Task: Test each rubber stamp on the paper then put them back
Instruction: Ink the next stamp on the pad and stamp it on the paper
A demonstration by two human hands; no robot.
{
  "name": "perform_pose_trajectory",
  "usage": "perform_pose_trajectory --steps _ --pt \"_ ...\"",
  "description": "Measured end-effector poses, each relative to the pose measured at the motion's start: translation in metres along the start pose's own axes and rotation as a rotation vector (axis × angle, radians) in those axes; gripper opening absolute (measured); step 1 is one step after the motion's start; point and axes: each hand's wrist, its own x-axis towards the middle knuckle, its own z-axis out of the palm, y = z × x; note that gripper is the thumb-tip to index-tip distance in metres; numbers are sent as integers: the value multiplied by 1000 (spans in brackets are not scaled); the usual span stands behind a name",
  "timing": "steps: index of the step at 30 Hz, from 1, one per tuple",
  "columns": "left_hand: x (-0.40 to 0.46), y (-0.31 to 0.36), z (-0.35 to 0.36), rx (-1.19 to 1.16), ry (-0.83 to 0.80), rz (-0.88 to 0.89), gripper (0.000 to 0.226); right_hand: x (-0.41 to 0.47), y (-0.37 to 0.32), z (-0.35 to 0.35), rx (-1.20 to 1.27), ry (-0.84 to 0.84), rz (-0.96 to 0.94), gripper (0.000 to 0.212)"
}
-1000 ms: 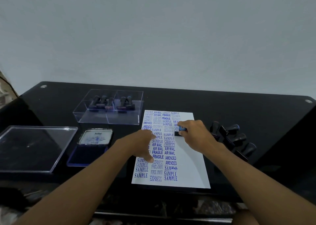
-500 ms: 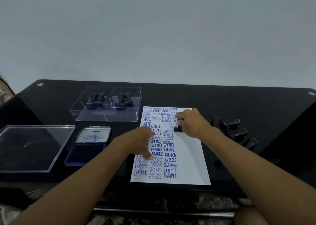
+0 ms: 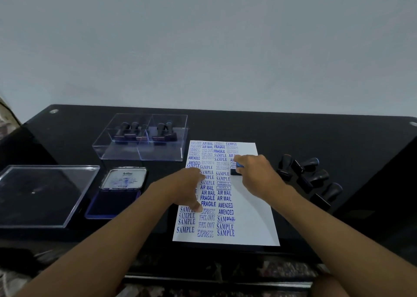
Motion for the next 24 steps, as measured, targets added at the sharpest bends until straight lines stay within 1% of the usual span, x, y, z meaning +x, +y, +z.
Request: perform_pose_trajectory --steps 4,5,7,8,10,15,19,24 --pt "-1 -1 -2 1 -16 4 93 4 1 -9 87 19 24 36" --pt "-1 -1 -1 0 -22 5 94 5 2 -14 113 49 33 30" --pt "-2 -3 -1 -5 -30 0 97 5 2 -24 161 146 40 13" --pt "-1 -4 0 -7 -33 -4 97 5 1 -29 175 195 37 10" --pt "-2 -5 0 -4 -38 -6 97 4 0 -39 158 244 19 14" --pt "-2 -7 -3 -11 -26 12 97 0 -4 -47 123 265 -15 12" --pt "-7 -8 -9 -40 27 26 96 -4 -14 -51 114 254 -47 8" --pt "-33 -24 -23 -72 92 25 87 -5 -46 -47 141 207 -121 10"
